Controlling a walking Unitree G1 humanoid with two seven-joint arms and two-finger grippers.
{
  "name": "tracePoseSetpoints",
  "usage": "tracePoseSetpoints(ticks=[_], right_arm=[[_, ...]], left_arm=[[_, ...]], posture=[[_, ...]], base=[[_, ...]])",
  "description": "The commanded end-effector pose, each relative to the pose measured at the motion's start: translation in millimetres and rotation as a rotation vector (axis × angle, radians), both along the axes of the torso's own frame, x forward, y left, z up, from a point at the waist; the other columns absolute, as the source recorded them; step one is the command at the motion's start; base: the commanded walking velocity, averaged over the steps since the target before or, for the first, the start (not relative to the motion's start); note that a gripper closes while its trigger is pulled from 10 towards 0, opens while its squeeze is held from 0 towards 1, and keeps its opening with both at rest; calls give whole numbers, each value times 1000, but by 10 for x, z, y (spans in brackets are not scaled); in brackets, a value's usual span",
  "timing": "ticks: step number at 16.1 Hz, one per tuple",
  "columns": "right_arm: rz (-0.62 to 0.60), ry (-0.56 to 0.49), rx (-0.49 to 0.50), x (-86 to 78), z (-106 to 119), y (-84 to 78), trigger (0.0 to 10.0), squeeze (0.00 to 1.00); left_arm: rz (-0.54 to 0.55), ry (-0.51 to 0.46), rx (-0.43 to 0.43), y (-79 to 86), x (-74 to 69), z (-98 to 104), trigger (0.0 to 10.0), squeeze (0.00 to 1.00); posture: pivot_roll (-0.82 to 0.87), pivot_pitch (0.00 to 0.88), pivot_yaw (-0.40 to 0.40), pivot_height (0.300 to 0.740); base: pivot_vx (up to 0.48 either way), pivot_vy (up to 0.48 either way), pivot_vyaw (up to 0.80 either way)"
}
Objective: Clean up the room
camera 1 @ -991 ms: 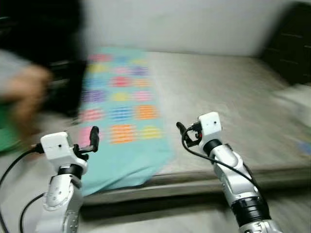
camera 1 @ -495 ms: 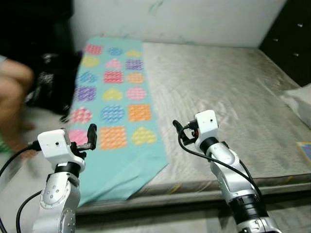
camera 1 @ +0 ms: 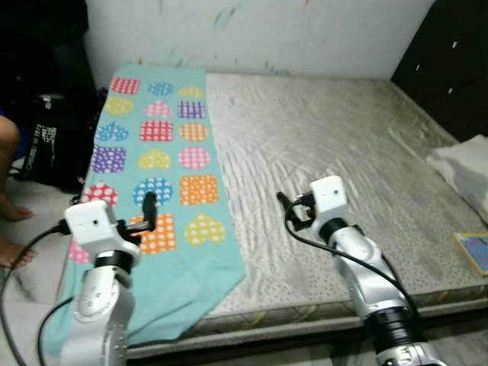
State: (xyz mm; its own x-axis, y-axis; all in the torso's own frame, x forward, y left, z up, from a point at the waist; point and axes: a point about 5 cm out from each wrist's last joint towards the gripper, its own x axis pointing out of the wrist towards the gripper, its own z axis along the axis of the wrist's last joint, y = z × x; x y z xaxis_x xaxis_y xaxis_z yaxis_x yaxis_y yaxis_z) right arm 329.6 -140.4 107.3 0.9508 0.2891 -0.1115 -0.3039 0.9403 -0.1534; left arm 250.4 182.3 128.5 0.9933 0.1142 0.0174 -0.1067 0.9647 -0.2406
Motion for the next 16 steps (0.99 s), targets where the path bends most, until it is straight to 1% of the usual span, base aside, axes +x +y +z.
tracePoseSetpoints(ticks=[1, 2, 12, 13, 16], right_arm=[[-20, 0, -2, 2, 9, -72, 10000, 0], [-20, 2, 0, 5, 9, -73, 10000, 0], [-10, 1, -9, 21, 18, -72, 10000, 0], [-7, 1, -9, 24, 19, -72, 10000, 0], [-1, 4, -10, 31, 21, -64, 10000, 0]], left_arm=[[0, 20, -8, -9, 1, -23, 10000, 0], [-3, 15, -11, -14, 0, -19, 10000, 0], [-20, 16, 2, -40, 8, -18, 10000, 0], [-8, 12, 11, -33, 9, -13, 10000, 0], [-1, 8, 1, -23, 8, -5, 10000, 0]], posture=[[73, 35, -111, 740], [74, 36, -112, 740], [74, 32, -114, 740], [72, 31, -114, 740], [74, 33, -115, 740]], base=[[0, 0, 0], [0, 270, 0], [0, 480, 0], [0, 0, 0], [0, 0, 0]])
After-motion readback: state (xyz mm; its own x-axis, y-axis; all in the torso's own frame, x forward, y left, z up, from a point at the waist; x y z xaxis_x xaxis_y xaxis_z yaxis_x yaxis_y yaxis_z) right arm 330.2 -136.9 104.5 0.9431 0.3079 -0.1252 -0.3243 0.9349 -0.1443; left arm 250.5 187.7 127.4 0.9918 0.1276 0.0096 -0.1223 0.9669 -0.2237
